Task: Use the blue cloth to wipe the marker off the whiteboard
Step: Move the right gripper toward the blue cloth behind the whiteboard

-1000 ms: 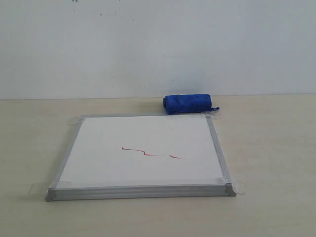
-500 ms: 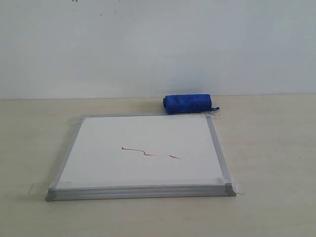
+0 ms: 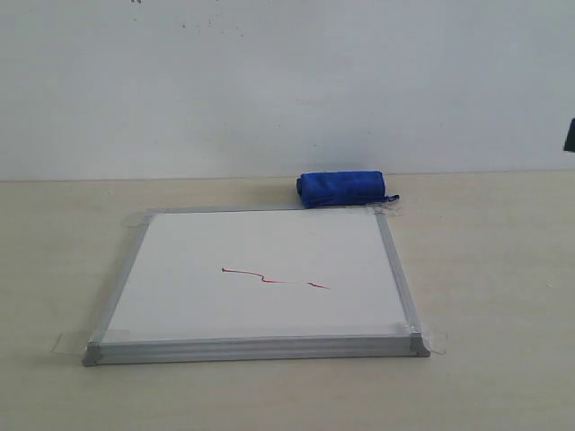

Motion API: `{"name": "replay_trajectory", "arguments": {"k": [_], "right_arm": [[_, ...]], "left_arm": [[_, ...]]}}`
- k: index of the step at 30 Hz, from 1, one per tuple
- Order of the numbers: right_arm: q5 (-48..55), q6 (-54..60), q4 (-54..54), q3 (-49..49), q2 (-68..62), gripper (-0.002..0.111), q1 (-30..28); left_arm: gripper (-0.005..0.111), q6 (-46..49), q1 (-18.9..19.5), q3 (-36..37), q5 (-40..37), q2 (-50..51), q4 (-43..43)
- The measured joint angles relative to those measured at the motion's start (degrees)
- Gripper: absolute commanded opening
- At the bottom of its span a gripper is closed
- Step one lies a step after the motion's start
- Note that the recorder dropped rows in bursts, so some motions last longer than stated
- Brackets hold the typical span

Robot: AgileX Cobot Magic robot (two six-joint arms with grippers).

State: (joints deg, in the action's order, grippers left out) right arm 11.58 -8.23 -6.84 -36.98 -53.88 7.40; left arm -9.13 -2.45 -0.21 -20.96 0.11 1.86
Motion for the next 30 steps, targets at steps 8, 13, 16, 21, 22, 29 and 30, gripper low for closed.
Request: {"name": "replay_trajectory", "arguments": {"k": [8, 13, 16, 21, 22, 29, 30], "right_arm": [[0.3, 8.6, -0.3, 0.0, -5.3, 0.0, 2.4], [7.8, 16.4, -0.8, -2.6, -9.7, 0.0, 9.5], [11.1, 18.2, -1.1, -5.0, -12.0, 0.0, 12.7], [20.1, 19.2, -0.3, -11.2, -16.5, 0.0, 14.3], [22.8, 19.3, 0.2, -12.6, -17.8, 0.0, 14.3], [29.7, 28.1, -0.2, -17.4, -24.4, 0.0, 14.3], [29.6, 30.5, -1.5, -18.0, -25.3, 0.0, 14.3]], "left_arm": [[0.004, 0.0, 0.0, 0.0, 0.0, 0.0, 0.0], [0.004, 0.0, 0.0, 0.0, 0.0, 0.0, 0.0], [0.004, 0.0, 0.0, 0.0, 0.0, 0.0, 0.0], [0.004, 0.0, 0.0, 0.0, 0.0, 0.0, 0.0], [0.004, 0.0, 0.0, 0.0, 0.0, 0.0, 0.0], [0.004, 0.0, 0.0, 0.0, 0.0, 0.0, 0.0], [0.004, 0.0, 0.0, 0.0, 0.0, 0.0, 0.0]]}}
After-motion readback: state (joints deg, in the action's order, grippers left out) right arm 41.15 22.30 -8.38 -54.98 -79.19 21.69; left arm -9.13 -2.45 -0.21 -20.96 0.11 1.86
